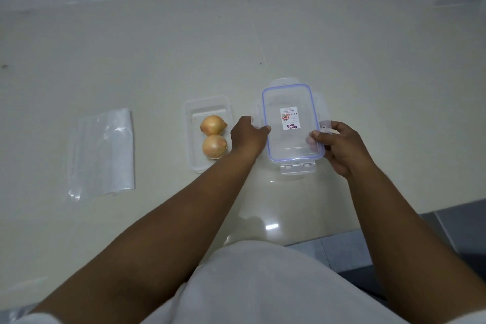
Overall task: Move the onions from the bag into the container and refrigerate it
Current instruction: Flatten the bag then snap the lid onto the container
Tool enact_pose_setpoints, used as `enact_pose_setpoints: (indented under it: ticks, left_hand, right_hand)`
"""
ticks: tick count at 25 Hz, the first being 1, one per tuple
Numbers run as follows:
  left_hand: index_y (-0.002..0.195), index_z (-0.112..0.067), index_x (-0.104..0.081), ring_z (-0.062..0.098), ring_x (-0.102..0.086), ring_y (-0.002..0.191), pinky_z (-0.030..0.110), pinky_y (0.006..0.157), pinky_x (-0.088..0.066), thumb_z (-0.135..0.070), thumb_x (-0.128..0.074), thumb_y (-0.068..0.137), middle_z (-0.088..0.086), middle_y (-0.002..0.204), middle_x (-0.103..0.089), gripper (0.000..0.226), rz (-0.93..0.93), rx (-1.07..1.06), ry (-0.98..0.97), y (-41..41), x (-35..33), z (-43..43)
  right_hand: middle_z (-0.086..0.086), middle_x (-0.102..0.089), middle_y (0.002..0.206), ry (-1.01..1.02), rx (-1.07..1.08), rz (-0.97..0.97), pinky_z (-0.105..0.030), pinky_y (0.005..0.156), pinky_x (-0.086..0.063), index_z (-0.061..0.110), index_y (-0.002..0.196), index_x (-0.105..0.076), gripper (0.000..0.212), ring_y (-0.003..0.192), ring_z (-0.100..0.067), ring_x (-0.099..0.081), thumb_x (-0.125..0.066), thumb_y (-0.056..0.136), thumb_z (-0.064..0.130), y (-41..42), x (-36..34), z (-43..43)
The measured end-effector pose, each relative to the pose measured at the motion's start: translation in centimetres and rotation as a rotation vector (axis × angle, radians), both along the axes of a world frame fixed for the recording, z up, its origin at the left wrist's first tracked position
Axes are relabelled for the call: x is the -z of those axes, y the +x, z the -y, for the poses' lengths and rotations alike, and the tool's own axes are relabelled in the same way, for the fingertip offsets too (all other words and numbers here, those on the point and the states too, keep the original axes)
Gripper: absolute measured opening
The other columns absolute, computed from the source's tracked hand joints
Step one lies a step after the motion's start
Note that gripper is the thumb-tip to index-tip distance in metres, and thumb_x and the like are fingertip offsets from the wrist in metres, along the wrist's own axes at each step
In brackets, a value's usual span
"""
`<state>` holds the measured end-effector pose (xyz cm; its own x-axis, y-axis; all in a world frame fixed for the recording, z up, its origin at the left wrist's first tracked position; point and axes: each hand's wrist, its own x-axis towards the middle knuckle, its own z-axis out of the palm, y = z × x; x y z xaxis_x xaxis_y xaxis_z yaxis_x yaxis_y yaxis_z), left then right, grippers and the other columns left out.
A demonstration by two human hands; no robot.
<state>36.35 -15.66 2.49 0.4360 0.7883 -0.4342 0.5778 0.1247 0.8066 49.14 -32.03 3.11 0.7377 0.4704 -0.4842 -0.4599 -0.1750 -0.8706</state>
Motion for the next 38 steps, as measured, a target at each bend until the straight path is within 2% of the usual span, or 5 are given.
enact_pose_setpoints:
  ticks: [7,23,27,31,38]
  left_hand:
    - [0.107,-0.015,-0.058,0.027,-0.066,0.093,0.044,0.085,-0.057,-0.03,-0.08,0.072,0.002,0.1,-0.062,0.043,0.023,-0.19,0.058,-6.7,-1.5,-6.1]
    - [0.119,-0.014,-0.055,0.024,-0.067,0.086,0.041,0.087,-0.056,-0.031,-0.078,0.076,0.006,0.107,-0.065,0.051,-0.085,-0.224,0.042,-13.0,1.1,-11.4]
    - [0.118,-0.014,-0.056,0.023,-0.067,0.085,0.04,0.087,-0.056,-0.032,-0.08,0.074,0.007,0.108,-0.065,0.053,-0.083,-0.207,0.033,-13.4,1.5,-11.6]
    - [0.121,-0.009,-0.057,0.026,-0.06,0.102,0.032,0.087,-0.047,-0.04,-0.083,0.068,0.009,0.117,-0.058,0.066,-0.222,-0.117,0.264,-13.4,1.2,-11.9]
    - [0.076,0.0,-0.068,0.034,-0.068,0.081,0.032,0.067,-0.049,-0.031,-0.076,0.078,0.015,0.072,-0.064,0.032,-0.371,0.072,0.214,-11.8,-0.6,-12.6]
  right_hand:
    - [-0.005,-0.067,0.068,-0.191,-0.225,0.158,-0.034,0.062,-0.059,0.01,0.074,-0.062,0.027,0.058,-0.019,-0.061,-0.083,0.071,0.028,-3.1,-0.8,-7.3]
    - [-0.006,-0.068,0.087,-0.439,-0.387,0.374,-0.025,0.048,-0.053,0.011,0.087,-0.065,0.037,0.063,-0.018,-0.065,-0.083,0.068,0.038,-8.1,1.5,-14.9]
    - [-0.005,-0.066,0.097,-0.53,-0.454,0.467,-0.034,0.061,-0.06,0.012,0.106,-0.063,0.05,0.067,-0.017,-0.066,-0.079,0.071,0.045,-8.3,2.0,-14.7]
    - [-0.009,-0.062,0.118,-0.632,-0.497,0.698,-0.034,0.085,-0.05,0.013,0.127,-0.054,0.072,0.104,-0.026,-0.063,-0.077,0.071,0.052,-8.3,1.9,-15.0]
    - [-0.02,-0.072,0.096,-0.698,-0.616,0.782,-0.038,0.08,-0.053,-0.006,0.094,-0.069,0.041,0.09,-0.033,-0.067,-0.074,0.077,0.031,-8.9,0.6,-16.8]
